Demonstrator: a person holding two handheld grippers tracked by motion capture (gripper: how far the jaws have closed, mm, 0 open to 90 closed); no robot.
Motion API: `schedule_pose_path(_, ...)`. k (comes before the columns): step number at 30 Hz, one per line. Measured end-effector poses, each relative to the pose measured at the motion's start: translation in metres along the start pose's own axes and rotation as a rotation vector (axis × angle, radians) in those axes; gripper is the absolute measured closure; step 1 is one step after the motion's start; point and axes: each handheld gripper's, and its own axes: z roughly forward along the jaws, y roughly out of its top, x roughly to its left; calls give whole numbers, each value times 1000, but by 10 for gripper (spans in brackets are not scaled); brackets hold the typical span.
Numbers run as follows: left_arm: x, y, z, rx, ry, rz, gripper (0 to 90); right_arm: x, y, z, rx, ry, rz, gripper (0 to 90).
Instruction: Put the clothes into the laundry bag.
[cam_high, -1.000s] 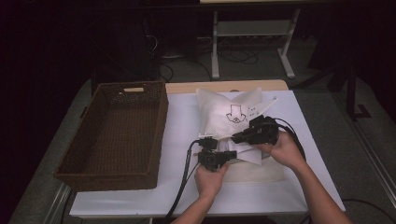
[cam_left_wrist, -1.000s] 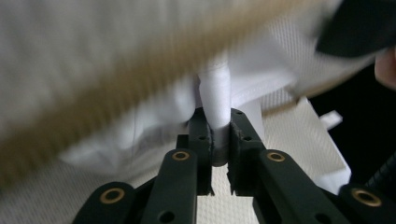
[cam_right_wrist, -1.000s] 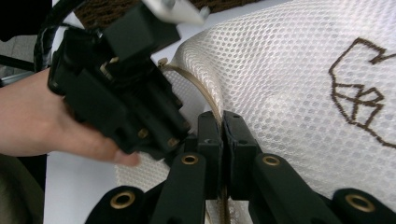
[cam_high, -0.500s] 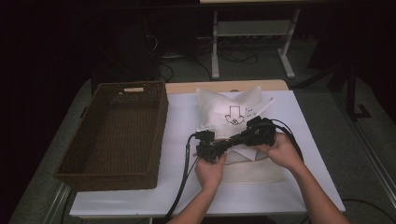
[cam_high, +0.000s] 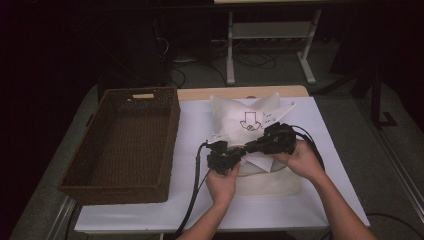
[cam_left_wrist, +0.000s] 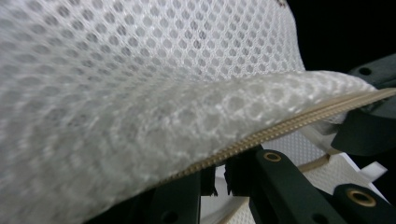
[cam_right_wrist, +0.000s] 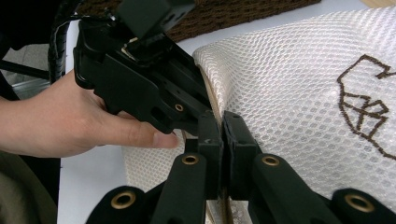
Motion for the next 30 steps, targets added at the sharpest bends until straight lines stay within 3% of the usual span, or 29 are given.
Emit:
schedule_pose_path(5, 0, 0, 2, -40, 49, 30, 838, 0, -2, 3, 9, 7, -3, 858)
schedule_pose_path(13, 2, -11, 15, 103, 45, 10, 820, -5, -8, 8, 40, 6, 13, 858)
schedule_pose_path(17, 5, -12, 15, 134, 33, -8, 811, -7, -12, 8, 44, 6, 24, 857)
schedule_pose_path(19, 4, -12, 13, 135, 27, -7, 770, -8, -12, 9, 44, 2, 21, 856)
schedule_pose_path(22, 0, -14, 9, 135, 12, -5, 608, -10, -12, 8, 41, -2, 28, 852)
schedule_pose_path(25, -4, -19, 3, 153, 18, 17, 513, -11, -13, 8, 43, -7, 30, 850)
schedule_pose_path(30, -2, -24, -5, 204, -12, 2, 498, -13, -14, 4, 39, -7, 44, 845)
